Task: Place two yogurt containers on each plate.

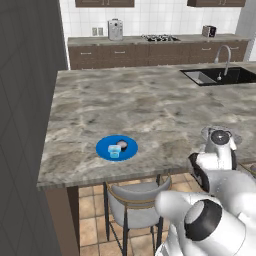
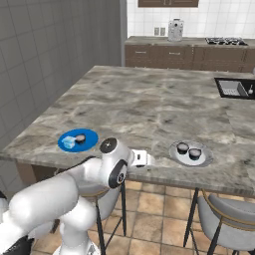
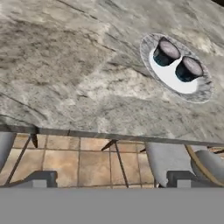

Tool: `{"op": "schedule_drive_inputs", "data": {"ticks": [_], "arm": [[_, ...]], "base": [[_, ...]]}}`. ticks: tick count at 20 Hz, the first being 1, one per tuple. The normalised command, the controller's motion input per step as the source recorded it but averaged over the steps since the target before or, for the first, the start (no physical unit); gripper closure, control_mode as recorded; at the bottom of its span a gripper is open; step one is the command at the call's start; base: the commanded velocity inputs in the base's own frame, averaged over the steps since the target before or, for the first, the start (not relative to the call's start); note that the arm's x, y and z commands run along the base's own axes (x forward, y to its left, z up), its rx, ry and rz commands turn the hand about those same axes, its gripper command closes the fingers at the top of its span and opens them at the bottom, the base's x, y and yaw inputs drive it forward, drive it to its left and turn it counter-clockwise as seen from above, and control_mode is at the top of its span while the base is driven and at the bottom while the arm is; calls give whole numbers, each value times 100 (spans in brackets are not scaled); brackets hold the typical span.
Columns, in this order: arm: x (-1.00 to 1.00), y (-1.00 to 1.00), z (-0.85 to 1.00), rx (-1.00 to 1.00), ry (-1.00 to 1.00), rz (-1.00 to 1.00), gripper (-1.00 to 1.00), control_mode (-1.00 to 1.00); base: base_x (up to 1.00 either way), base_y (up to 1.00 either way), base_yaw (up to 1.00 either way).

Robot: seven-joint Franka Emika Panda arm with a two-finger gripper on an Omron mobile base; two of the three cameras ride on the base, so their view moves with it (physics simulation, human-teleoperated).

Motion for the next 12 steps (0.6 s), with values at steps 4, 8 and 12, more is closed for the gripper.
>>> {"op": "schedule_drive_inputs", "data": {"ticks": [4, 8, 12], "arm": [[-79, 79, 1, -39, -100, 1, -100, -100], [-48, 75, 77, -21, -54, 12, -100, -100], [59, 92, 70, -24, 44, 9, -100, -100]], "base": [[0, 0, 0], [0, 0, 0], [0, 0, 0]]}}
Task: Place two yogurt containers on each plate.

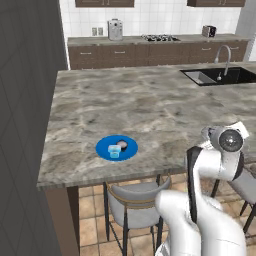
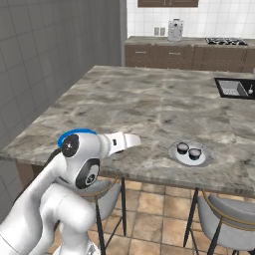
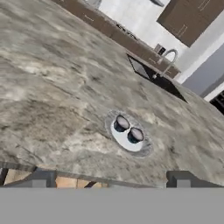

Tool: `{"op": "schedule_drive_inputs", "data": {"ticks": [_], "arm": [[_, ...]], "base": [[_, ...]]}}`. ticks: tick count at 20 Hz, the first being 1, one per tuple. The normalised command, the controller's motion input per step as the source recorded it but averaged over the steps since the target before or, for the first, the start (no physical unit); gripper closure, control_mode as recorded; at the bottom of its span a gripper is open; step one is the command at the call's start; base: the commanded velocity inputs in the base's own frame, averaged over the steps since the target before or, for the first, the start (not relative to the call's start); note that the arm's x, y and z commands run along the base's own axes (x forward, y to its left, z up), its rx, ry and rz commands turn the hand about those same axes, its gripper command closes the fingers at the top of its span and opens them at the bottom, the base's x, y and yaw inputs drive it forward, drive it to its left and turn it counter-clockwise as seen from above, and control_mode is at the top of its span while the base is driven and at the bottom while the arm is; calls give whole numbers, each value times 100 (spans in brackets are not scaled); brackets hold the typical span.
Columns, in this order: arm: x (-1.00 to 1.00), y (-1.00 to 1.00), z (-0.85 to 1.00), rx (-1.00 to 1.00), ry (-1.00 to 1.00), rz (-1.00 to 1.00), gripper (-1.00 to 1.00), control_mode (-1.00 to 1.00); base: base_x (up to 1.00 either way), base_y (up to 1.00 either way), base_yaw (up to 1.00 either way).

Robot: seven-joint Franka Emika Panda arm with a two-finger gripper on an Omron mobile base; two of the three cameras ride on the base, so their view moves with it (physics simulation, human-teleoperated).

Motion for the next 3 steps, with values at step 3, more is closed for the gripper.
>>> {"op": "schedule_drive_inputs", "data": {"ticks": [3], "arm": [[72, 100, 58, -35, 62, 2, -100, -100]], "base": [[0, 0, 0]]}}
